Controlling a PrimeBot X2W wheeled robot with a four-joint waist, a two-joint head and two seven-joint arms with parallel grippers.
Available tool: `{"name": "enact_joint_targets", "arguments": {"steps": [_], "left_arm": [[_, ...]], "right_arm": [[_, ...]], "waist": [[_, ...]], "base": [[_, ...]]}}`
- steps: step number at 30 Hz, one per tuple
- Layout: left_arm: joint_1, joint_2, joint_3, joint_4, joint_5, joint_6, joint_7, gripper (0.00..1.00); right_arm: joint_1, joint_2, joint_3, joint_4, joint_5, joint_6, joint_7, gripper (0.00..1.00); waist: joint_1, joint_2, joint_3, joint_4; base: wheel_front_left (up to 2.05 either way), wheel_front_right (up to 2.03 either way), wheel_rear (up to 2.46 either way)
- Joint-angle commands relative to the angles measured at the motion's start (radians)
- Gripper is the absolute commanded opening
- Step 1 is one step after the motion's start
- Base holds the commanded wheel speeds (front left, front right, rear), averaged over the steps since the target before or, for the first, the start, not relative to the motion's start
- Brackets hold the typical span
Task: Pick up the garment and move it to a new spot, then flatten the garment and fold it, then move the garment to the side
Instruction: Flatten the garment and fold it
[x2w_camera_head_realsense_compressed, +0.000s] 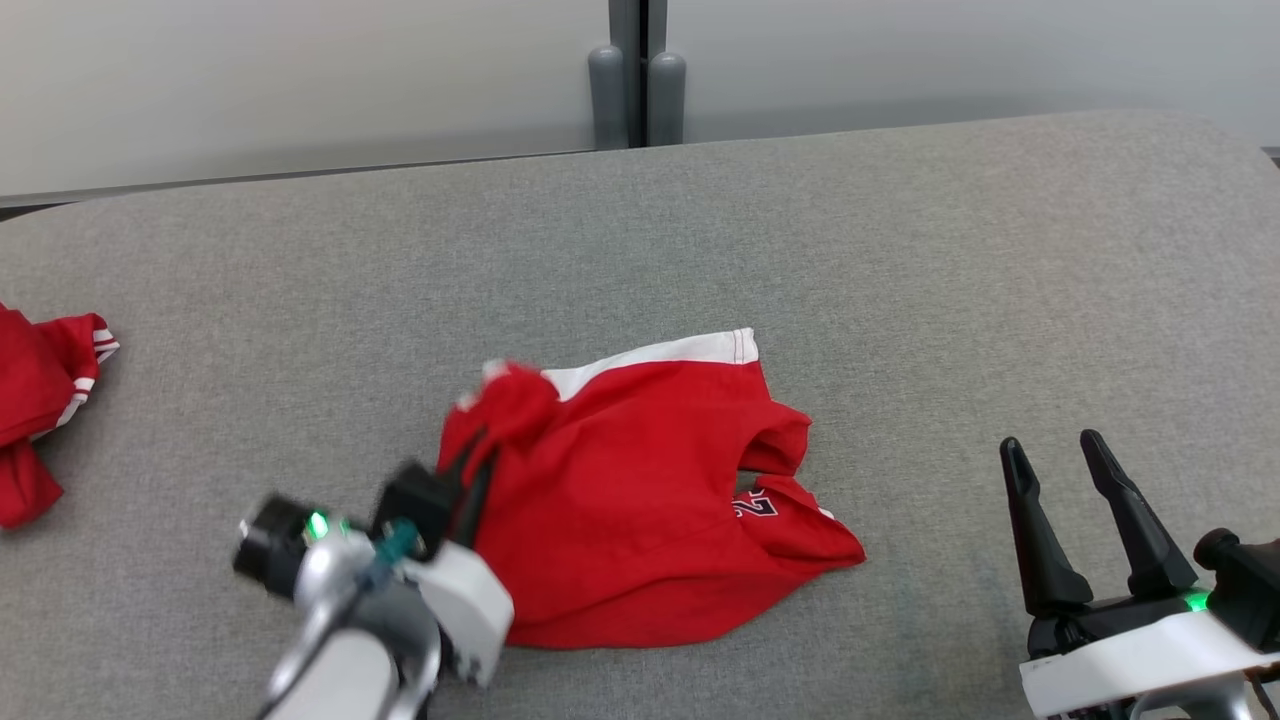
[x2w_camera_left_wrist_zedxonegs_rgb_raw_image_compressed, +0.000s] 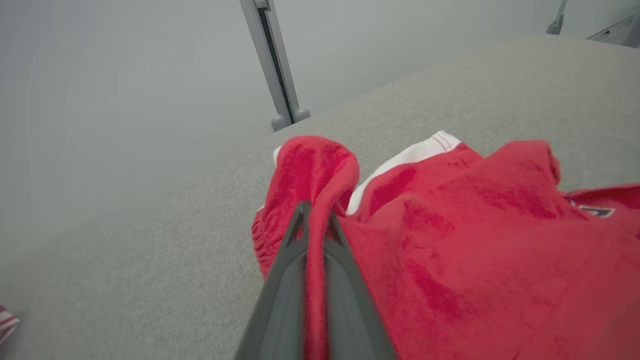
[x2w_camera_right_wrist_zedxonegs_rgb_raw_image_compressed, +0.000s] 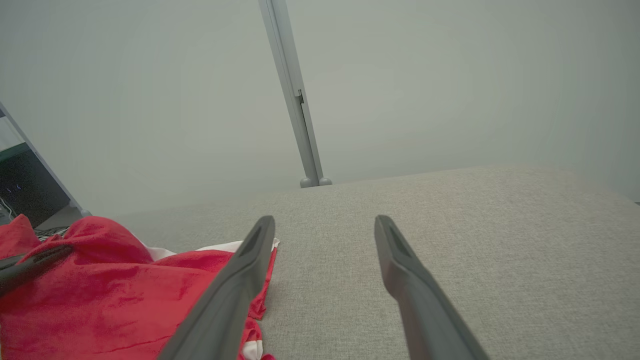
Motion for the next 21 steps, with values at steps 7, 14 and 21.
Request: {"name": "enact_joint_targets", "arguments": {"steps": [7,14,21], "left_arm": [[0.15,-0.038,-0.08,0.106,0.012,0.012,-0.073,0.0],[0.176,-0.093,-0.051,0.148,-0.063,0.01,-0.156,1.0],[0.204,-0.103,-0.011,0.047,-0.125,0.004,-0.237,1.0]], "right_arm": [[-0.001,0.007,-0.01,-0.01,-0.005,0.0,0.014,1.0],[0.0,0.014,-0.025,-0.029,-0.016,0.0,0.025,1.0],[0.018,0.013,-0.033,-0.048,-0.043,0.0,0.04,1.0]], "waist": [[0.0,-0.0001,0.013,0.028],[0.0,-0.0001,0.007,0.051],[0.0,-0.0001,-0.029,0.065]], "base": [[0.0,0.0,0.0],[0.0,0.0,0.0],[0.0,0.0,0.0]]}}
